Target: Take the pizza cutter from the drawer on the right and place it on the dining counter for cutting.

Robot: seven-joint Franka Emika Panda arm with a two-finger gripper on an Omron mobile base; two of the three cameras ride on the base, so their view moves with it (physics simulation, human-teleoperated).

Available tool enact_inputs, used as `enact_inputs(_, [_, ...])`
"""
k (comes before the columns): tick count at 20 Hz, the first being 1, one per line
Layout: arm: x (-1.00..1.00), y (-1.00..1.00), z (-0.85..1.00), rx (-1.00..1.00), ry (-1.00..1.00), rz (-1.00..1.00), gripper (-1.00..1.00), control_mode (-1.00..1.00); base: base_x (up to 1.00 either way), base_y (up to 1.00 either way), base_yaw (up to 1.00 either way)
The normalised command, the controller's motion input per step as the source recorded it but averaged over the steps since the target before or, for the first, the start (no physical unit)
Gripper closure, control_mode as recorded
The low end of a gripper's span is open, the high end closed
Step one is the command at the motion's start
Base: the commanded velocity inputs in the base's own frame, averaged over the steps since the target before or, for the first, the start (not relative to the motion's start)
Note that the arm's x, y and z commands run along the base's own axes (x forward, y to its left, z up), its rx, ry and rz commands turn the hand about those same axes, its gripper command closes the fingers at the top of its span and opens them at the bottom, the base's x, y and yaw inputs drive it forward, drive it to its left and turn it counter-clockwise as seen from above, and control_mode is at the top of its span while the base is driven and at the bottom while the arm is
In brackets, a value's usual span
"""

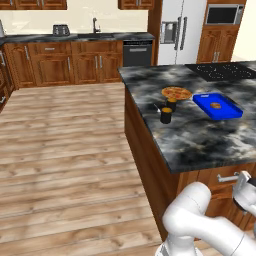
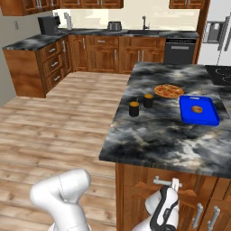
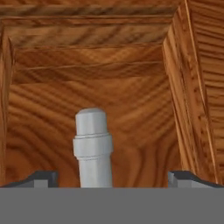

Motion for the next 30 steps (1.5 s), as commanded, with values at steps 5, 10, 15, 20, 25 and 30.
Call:
enact_inputs(5, [0.21, 0.0, -0.01, 0.0, 0.0, 0.0, -1.0, -1.0, 0.0, 0.0, 0.0])
enact_inputs(10, [0.22, 0.0, -0.02, 0.0, 0.0, 0.0, -1.0, -1.0, 0.0, 0.0, 0.0])
enact_inputs(15, [0.13, 0.0, -0.02, 0.0, 0.0, 0.0, -1.0, -1.0, 0.0, 0.0, 0.0])
enact_inputs(20, [0.02, 0.0, 0.0, 0.0, 0.0, 0.0, -1.0, -1.0, 0.0, 0.0, 0.0])
enact_inputs(25, [0.0, 0.0, 0.0, 0.0, 0.0, 0.0, -1.0, -1.0, 0.0, 0.0, 0.0])
enact_inputs(30, [0.0, 0.0, 0.0, 0.0, 0.0, 0.0, 1.0, -1.0, 0.0, 0.0, 0.0])
